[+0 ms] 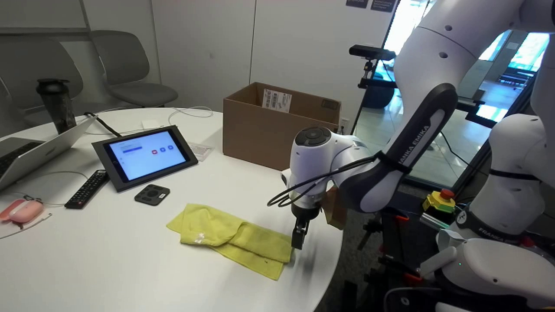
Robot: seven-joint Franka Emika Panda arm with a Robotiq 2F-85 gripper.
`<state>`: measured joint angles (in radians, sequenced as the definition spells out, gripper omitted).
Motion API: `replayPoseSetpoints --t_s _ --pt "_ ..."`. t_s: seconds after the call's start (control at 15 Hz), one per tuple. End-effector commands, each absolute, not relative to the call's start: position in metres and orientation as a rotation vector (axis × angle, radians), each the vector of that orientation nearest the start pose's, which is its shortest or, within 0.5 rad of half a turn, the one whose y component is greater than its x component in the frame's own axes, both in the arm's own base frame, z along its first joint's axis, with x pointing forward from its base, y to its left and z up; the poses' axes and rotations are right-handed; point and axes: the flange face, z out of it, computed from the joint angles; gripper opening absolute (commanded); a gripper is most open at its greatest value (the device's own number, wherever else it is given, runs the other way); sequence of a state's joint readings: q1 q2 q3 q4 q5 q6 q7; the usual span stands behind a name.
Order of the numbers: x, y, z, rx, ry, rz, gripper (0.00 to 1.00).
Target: Put the marker on the cloth and wrap it, then put it in the box
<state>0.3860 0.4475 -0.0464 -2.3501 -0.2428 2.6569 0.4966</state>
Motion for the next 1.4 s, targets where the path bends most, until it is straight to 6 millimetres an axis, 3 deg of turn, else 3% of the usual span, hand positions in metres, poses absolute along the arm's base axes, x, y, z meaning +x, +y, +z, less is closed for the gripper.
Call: replayPoseSetpoints --t_s 0.0,0.53,0.93,1.33 --pt "0.461 0.187 0.127 -3.264 -0.323 0.131 1.00" --pt "0.477 0.208 0.114 -3.094 -0.980 0.088 1.00" --pt "0.500 0.204 0.102 -2.990 -1.138 0.077 1.00" --pt "0.500 0.203 0.092 -2.947 -1.217 0.106 1.00"
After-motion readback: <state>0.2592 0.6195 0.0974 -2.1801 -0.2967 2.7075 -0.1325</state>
